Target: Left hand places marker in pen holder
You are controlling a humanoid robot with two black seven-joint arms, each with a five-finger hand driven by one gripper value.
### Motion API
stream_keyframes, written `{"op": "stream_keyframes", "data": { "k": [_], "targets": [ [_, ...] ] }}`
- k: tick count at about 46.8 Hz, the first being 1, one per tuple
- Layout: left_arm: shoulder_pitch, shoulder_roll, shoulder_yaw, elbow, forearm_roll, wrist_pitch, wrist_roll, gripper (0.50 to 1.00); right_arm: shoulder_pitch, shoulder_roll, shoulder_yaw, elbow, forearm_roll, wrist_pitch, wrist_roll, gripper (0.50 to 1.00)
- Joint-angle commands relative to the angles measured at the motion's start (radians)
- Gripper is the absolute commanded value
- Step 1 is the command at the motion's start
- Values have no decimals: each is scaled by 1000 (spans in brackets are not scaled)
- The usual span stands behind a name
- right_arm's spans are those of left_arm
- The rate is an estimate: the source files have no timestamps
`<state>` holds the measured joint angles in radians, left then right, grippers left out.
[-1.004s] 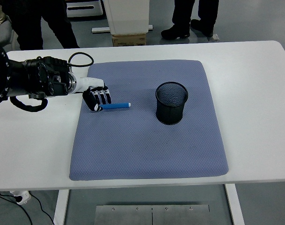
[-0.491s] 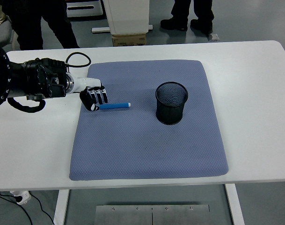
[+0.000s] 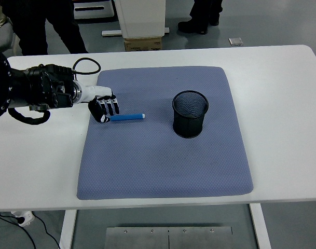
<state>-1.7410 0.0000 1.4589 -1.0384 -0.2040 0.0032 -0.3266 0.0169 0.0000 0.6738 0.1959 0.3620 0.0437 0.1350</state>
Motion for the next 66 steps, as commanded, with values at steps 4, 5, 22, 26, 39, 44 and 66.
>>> {"op": "stream_keyframes", "data": {
  "k": [4,5,22,26,39,44,66],
  "targets": [
    [-2,0,-3,0,0,0,0,640,0,0,0,0,0,1,0,1000],
    [-2,0,-6,0,0,0,0,640,0,0,0,0,0,-1,0,1000],
    [8,0,-58,20,0,3,0,645,0,0,0,-1,0,-1,0,1000],
    [9,0,-60,21,0,3,0,645,0,0,1,-1,0,1,0,1000],
    [17,0,-72,23,0,3,0,645,0,0,0,0,0,-1,0,1000],
    [23,0,-75,23,0,3,0,643,0,0,0,0,0,-1,0,1000],
    [25,0,-75,23,1,3,0,596,0,0,0,-1,0,-1,0,1000]
  ]
}}
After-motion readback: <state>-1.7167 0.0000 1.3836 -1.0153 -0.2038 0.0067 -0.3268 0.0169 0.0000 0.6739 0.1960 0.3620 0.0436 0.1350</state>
